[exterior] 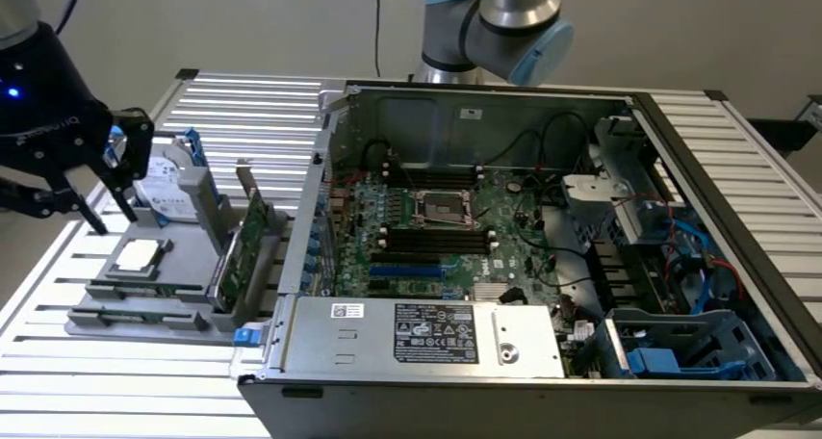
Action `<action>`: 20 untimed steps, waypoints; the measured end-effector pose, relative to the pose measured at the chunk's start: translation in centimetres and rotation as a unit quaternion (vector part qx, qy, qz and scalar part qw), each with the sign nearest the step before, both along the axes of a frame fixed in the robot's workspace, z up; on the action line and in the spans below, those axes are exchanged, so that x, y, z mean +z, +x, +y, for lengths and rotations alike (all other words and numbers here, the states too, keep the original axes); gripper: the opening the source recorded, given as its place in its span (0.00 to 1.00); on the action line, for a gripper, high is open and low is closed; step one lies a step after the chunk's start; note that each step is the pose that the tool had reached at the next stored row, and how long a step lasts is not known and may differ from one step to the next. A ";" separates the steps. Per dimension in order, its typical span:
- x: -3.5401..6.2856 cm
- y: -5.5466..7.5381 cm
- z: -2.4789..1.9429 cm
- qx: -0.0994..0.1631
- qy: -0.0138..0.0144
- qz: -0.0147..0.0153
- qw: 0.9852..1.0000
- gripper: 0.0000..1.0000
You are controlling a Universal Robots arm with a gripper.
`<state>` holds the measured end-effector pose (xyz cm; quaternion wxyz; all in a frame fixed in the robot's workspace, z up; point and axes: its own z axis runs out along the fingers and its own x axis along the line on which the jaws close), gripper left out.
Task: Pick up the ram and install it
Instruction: 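Pick up the ram and move it above insertion slot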
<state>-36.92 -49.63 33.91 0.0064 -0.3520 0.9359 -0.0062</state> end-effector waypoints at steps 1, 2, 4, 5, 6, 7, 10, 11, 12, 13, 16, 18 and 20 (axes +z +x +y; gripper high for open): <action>-0.05 0.0 0.00 0.009 0.000 -0.001 1.000 0.33; -0.12 0.0 0.00 0.018 0.000 -0.002 1.000 0.33; -0.30 0.0 0.00 0.037 0.000 -0.002 0.999 0.33; -0.39 0.0 0.00 0.046 0.000 -0.002 0.999 0.33; -0.48 0.0 0.00 0.055 0.000 -0.002 0.999 0.33; -0.60 0.0 0.00 0.063 0.000 -0.002 0.998 0.33; -0.93 0.0 0.00 0.091 0.000 -0.002 0.996 0.33; -1.04 0.0 0.00 0.100 0.000 -0.003 0.995 0.33; -1.14 0.0 0.00 0.109 0.000 -0.002 0.994 0.33; -1.24 0.0 0.00 0.118 0.000 -0.002 0.993 0.33; -1.55 0.0 0.00 0.145 0.000 -0.002 0.989 0.33; -1.78 0.0 0.00 0.163 0.000 -0.002 0.987 0.33; -1.98 0.0 0.00 0.181 0.000 -0.002 0.983 0.33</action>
